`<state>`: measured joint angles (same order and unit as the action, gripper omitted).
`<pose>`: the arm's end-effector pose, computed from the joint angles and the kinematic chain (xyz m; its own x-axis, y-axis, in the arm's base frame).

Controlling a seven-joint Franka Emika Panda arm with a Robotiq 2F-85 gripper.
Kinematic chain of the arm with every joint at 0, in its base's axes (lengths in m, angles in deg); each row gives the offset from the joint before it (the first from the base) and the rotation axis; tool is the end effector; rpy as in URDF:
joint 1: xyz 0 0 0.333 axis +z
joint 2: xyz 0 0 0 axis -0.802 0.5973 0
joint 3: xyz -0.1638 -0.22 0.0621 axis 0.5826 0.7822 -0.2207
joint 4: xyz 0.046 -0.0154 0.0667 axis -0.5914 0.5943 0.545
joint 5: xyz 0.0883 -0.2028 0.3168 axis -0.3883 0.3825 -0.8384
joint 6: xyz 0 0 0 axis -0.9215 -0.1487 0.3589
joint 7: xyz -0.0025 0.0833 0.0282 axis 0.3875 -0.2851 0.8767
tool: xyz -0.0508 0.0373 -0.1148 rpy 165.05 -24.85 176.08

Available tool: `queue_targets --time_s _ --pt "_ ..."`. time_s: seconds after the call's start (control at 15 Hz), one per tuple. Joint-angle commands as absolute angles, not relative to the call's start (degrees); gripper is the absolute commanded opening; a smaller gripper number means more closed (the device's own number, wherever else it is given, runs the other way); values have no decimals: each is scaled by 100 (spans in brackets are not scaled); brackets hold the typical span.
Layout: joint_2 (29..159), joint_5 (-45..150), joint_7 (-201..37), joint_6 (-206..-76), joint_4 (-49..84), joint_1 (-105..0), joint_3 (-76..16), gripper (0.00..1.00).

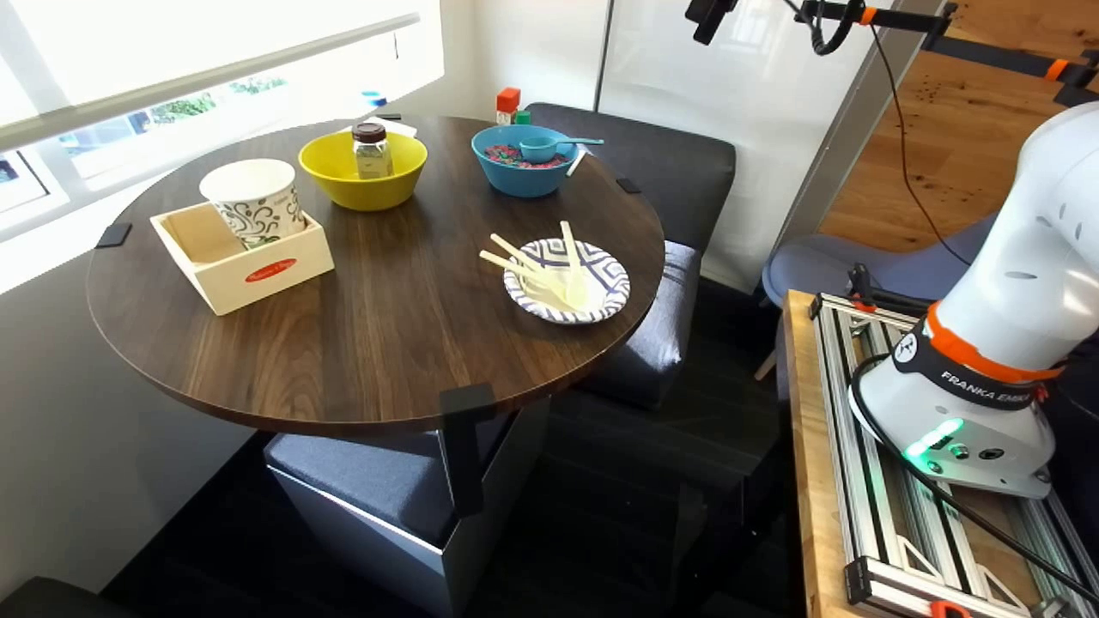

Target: Use the blue measuring cup to place some cereal from the blue bowl into the coffee cup.

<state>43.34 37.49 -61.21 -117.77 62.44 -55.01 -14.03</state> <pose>0.3843 -0.1383 0.4781 0.9699 -0.1487 0.1926 -0.0762 -0.9374 -0.3398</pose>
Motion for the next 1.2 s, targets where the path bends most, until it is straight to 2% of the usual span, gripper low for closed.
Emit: queue_targets --time_s 0.0,0.13,0.2,0.6,0.87,1.13 --pt "5369 2604 -5074 -11718 5964 -5323 -733 100" --pt "5968 1941 -4568 -11499 5870 -5415 -428 100" --pt "5434 2374 -4915 -11719 6116 -5691 -914 100" --pt "5538 2314 -4791 -11724 6073 -5814 -1035 100" --pt "6551 1225 -4155 -10531 5463 -5960 -239 100" --pt "7685 114 -4062 -9974 5087 -6478 -127 100"
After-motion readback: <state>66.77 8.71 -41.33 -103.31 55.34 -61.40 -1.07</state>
